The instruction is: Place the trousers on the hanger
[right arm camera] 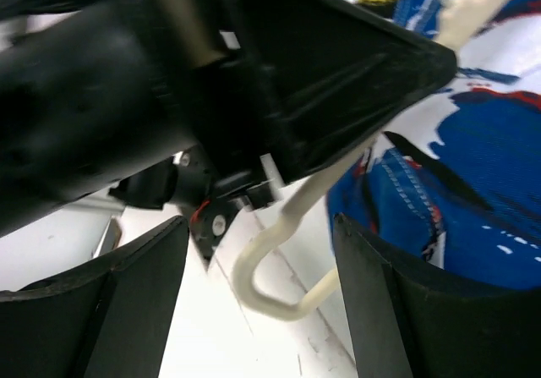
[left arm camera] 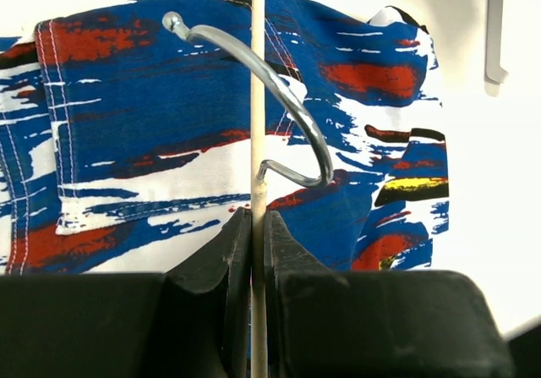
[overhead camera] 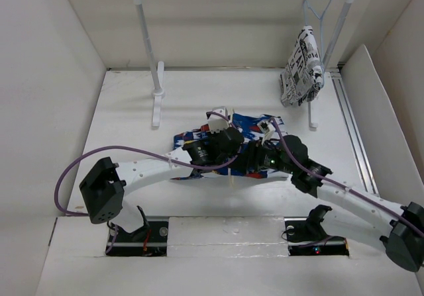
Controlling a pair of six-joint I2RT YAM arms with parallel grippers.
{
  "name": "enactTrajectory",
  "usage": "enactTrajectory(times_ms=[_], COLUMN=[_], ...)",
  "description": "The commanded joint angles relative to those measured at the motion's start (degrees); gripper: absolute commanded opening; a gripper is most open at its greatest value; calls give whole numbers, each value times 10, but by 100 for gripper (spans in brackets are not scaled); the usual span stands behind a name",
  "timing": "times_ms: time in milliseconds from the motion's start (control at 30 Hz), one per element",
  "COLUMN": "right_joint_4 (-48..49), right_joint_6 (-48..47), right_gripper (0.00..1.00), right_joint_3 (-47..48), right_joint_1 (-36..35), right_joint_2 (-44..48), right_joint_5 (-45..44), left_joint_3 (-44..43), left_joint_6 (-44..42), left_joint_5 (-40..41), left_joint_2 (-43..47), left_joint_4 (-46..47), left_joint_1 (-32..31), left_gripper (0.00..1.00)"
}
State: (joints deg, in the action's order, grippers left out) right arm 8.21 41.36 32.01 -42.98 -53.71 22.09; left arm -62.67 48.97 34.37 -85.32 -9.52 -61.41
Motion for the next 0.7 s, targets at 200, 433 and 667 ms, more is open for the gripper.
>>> enactTrajectory(times_ms=[200,433,667], right_joint_4=[94,204,278], right_joint_6=[29,71,129], right_gripper=[71,53,7], right_joint_3=[-4,-28,-49], right_joint_1=[-35,-60,-84], right_joint_2=[-81,-144,-141], right_joint_5=[-86,-100,-128], left_joint_3=[16,17,17], left_joint_6=[41,46,48], left_joint_5=[-18,-33,-47], left_joint_2=[45,58,79], left_joint_4=[55,56,45], left_joint_1=[-2,-2,11], left_gripper=[0,0,0])
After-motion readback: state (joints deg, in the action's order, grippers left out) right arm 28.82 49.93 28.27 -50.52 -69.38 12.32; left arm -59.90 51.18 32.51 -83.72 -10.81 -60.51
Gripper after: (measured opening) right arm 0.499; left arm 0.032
